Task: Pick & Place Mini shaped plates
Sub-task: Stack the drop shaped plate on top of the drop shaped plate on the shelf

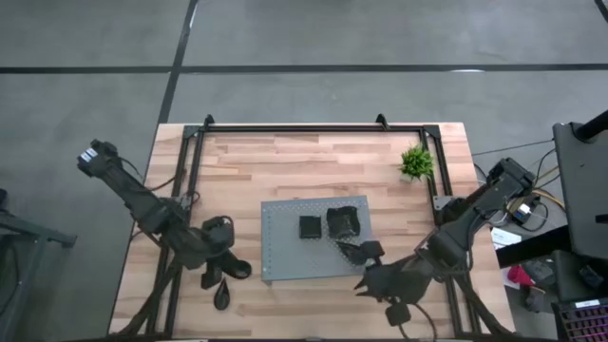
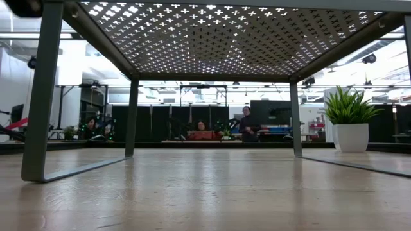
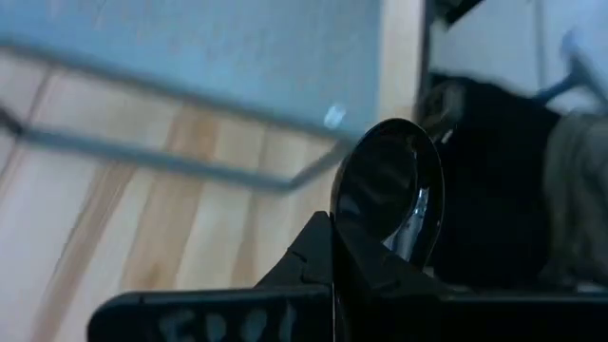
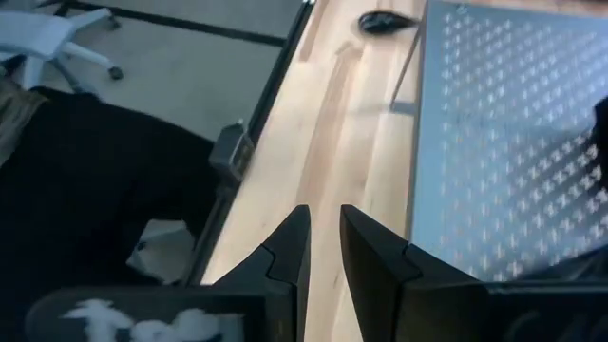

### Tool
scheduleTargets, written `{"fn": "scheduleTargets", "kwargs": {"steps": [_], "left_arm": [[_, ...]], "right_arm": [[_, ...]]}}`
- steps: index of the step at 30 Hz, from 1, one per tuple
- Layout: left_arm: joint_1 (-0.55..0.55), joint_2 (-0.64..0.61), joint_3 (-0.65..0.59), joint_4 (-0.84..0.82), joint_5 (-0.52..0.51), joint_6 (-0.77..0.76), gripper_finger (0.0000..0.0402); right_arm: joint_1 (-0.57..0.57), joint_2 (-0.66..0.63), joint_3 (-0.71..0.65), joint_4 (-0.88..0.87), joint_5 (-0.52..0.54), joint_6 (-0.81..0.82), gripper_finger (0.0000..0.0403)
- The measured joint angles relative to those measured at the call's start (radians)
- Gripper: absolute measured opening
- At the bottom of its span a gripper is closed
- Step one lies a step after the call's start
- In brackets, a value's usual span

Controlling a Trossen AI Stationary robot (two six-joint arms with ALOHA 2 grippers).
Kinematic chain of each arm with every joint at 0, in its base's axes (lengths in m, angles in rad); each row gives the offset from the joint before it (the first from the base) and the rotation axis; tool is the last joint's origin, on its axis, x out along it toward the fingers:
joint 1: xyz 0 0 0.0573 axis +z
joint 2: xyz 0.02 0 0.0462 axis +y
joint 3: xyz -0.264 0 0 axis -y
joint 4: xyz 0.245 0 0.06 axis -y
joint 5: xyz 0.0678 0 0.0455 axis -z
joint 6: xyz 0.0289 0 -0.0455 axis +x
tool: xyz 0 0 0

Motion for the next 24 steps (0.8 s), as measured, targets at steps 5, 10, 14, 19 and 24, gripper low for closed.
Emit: {"fn": "scheduleTargets", "kwargs": {"steps": [5,10,14,19,24], "left_arm": [[0.017,0.002,0.026,0.139,-0.022,0.041,0.0000],[0.028,0.022,0.020,0.242,-0.001,0.070,0.0000],[0.054,0.064,0.027,0.257,0.000,0.028,0.0000],[0.072,0.131,0.040,0.329,0.018,0.012,0.0000],[0.077,0.204,0.093,0.333,0.032,0.016,0.0000]], "right_arm": [[-0.011,0.050,-0.004,0.076,0.039,-0.103,0.0057],[-0.008,0.108,0.004,0.133,0.117,-0.286,0.0053],[-0.017,0.154,0.043,0.134,0.190,-0.386,0.0052],[-0.020,0.212,0.113,0.138,0.225,-0.486,0.0054],[-0.020,0.248,0.183,0.146,0.224,-0.569,0.0057]]}}
